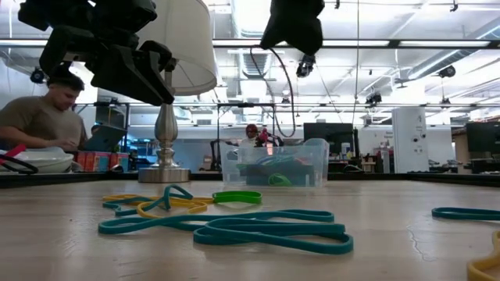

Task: Pick and place rubber bands into bin
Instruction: Put the red rubber bands into the bin

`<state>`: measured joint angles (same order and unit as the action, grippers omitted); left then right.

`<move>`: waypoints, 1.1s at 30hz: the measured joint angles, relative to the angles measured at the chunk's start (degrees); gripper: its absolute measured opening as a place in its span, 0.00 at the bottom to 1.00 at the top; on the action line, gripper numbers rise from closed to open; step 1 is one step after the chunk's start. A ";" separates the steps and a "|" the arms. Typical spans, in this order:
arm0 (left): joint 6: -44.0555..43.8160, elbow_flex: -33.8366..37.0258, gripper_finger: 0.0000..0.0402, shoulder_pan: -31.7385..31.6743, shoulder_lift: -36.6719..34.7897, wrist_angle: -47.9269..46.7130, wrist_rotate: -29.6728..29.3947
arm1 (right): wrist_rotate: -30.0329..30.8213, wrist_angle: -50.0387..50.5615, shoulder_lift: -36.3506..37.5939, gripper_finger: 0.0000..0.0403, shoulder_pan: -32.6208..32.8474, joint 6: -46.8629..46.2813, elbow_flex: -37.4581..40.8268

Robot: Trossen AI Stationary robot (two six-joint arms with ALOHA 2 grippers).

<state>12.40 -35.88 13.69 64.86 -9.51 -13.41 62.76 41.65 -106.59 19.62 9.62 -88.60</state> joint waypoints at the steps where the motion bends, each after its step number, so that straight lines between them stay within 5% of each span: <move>1: -0.02 0.00 0.26 0.00 0.00 0.01 -0.02 | 0.00 0.02 0.35 0.02 -0.83 0.31 0.00; 5: 0.00 0.00 0.26 0.00 0.00 -0.01 0.00 | -0.95 0.02 1.37 0.02 -4.55 0.56 0.02; 16: -0.01 0.00 0.26 0.00 0.00 -0.01 -0.01 | -15.38 0.07 1.74 0.02 -17.17 -2.80 0.59; 33: 0.00 0.00 0.26 0.00 0.00 -0.01 -0.02 | -46.39 0.03 1.59 0.08 -28.53 -14.30 1.95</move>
<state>12.40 -35.88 13.69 64.86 -9.52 -13.43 16.37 41.67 -105.00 -8.90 -4.68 -86.65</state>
